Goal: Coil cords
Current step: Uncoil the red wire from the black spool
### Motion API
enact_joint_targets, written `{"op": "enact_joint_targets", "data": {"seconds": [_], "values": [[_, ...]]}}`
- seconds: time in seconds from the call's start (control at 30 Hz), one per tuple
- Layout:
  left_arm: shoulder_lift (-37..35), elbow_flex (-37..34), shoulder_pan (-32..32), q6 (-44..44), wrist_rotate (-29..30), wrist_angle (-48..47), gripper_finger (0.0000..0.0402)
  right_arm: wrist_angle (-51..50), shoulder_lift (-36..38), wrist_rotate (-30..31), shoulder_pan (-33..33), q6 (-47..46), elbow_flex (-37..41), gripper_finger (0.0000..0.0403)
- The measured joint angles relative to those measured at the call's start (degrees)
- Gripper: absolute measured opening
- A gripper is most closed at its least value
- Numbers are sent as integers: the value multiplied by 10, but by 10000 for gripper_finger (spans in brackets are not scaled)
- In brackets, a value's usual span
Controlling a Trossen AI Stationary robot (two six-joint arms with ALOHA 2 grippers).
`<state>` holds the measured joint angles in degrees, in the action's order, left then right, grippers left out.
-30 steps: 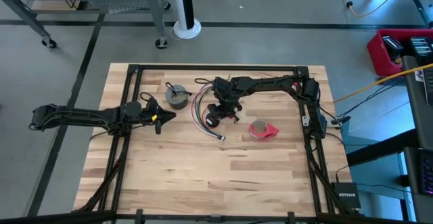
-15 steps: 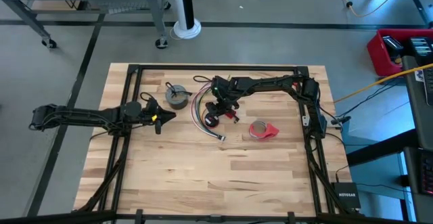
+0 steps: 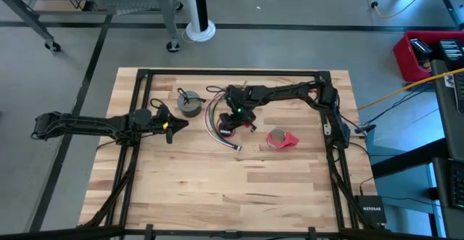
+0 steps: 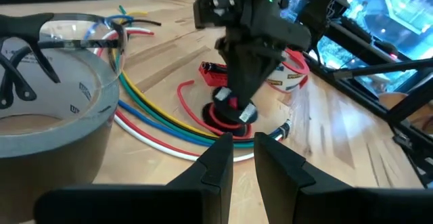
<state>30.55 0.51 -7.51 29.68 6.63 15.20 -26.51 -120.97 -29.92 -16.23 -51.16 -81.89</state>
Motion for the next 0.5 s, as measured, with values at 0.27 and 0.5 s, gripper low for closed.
{"op": "enact_joint_targets", "data": {"seconds": [0.27, 0.5], "values": [[0, 0, 0, 1, 0, 0, 54, 38, -8, -4, 13, 0, 0, 188], [0, 0, 0, 1, 0, -1, 54, 46, -8, -7, 16, 0, 0, 123]]}}
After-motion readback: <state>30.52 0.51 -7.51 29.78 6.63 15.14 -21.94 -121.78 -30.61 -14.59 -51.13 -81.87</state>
